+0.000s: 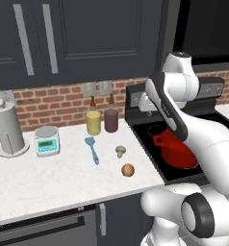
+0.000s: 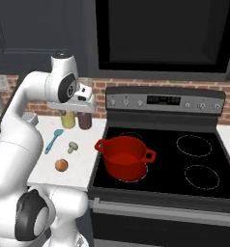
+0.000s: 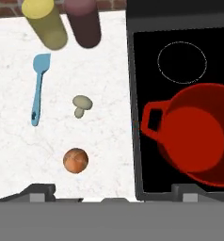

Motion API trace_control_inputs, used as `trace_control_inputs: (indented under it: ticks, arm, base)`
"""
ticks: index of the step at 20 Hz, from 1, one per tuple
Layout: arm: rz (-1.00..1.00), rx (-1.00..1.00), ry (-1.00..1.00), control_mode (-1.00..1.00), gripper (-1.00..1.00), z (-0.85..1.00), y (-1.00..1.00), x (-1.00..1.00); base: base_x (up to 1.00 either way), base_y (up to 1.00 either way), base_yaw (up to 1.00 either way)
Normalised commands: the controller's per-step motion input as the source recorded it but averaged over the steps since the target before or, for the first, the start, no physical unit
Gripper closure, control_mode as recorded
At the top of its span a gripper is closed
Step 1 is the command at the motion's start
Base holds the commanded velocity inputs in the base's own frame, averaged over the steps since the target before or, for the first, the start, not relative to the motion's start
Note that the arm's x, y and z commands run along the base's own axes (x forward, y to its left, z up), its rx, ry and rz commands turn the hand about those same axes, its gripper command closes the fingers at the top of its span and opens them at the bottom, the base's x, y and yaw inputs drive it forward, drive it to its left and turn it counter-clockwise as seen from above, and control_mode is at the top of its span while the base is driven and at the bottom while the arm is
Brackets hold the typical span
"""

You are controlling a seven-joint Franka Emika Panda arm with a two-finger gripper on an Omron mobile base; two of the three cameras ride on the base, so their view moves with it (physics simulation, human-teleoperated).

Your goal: Put the onion and mushroom in the pot. Retrieve the spatula and lightly stir the vegetables in the pot.

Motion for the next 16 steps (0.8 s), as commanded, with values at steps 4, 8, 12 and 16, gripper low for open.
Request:
trace_control_inputs:
  ticks: [4,8,12,16]
  arm:
    - [0.0,0.0,0.0,1.0,-1.0,0.0,0.0,0.0]
    - [0.0,0.0,0.0,1.0,-1.0,0.0,0.0,0.0]
    - [0.0,-0.04,0.02,-1.0,-1.0,-0.08,0.03,0.0]
    - [0.0,-0.02,0.15,-1.0,-1.0,-0.39,0.03,0.08]
  base:
    - [0.01,0.78,-0.08]
    - [0.0,0.14,0.0]
    - [0.0,0.0,0.0]
    - [0.0,0.0,0.0]
